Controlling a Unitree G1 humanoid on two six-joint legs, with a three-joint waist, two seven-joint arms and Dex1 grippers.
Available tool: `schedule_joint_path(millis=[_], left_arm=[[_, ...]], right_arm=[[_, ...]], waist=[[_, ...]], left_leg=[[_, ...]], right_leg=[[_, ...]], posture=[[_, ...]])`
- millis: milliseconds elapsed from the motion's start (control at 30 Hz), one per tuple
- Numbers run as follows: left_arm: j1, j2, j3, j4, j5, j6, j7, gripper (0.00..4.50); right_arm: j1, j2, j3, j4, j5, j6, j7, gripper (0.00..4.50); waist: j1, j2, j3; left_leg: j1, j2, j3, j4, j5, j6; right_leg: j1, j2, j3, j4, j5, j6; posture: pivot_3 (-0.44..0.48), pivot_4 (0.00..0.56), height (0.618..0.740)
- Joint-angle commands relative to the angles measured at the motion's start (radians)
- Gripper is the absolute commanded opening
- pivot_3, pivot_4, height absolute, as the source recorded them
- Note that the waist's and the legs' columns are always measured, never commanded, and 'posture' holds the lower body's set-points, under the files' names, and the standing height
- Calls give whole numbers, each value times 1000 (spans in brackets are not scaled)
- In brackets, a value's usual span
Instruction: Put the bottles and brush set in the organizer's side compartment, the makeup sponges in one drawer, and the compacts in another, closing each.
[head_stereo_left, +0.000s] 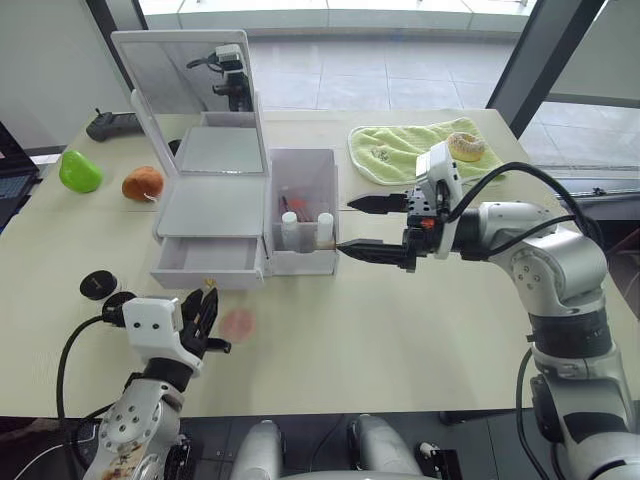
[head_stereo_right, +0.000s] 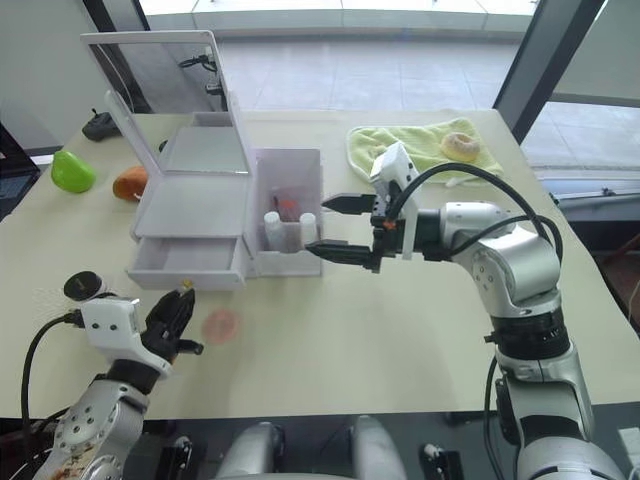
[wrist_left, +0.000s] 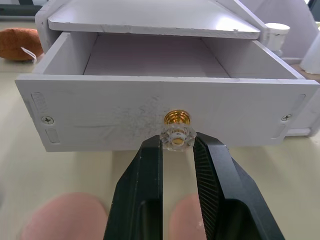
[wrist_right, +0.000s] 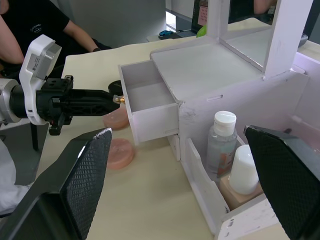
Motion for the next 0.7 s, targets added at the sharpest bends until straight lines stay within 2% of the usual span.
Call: schedule_joint_path(millis=[33,267,500,700], left_arm=[[36,1,0,-94,-49,9,-17,572],[90,-12,-31,-125,-25,13,22,572],[185,-11,-4,-118,-38,-48,-19,572],[216,-3,-8,-89,-16,-102,-50,572]], right_arm=[[3,4,-10,-39,16,-4,-8,4500],[-6,18,-10,-25,17,-8,-16,4500],[-10,33,-4,-16,8,-21,-21,4500],[-6,41,-12,-21,24,-5,-21,4500]], waist=[[-2,0,0],[-12,1,0],[-17,1,0],[-5,0,0]], left_leg=[[0,0,0,0,0,0],[0,0,4,-2,0,0],[1,0,9,-2,-2,3],[1,0,9,0,-2,3]], right_leg=[[0,0,0,0,0,0],[-1,0,6,-1,0,0],[-1,0,10,-2,0,0],[-2,0,10,-2,-2,3]], posture=[[0,150,740],[0,150,740],[0,150,740],[0,150,740]])
